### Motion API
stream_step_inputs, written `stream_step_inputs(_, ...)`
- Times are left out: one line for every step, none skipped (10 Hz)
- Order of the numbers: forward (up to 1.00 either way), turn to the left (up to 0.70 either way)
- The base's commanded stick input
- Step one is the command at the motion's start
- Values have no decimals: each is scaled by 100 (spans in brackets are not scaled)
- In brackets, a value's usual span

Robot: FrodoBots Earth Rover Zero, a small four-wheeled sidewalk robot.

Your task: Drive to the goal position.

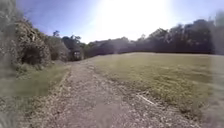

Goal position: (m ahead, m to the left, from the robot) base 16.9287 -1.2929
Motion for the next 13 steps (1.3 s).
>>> stream_step_inputs(30, 60)
stream_step_inputs(30, 29)
stream_step_inputs(30, 0)
stream_step_inputs(30, 0)
stream_step_inputs(30, 0)
stream_step_inputs(30, 0)
stream_step_inputs(30, 0)
stream_step_inputs(30, 0)
stream_step_inputs(30, 0)
stream_step_inputs(30, 0)
stream_step_inputs(30, 0)
stream_step_inputs(30, 0)
stream_step_inputs(30, 0)
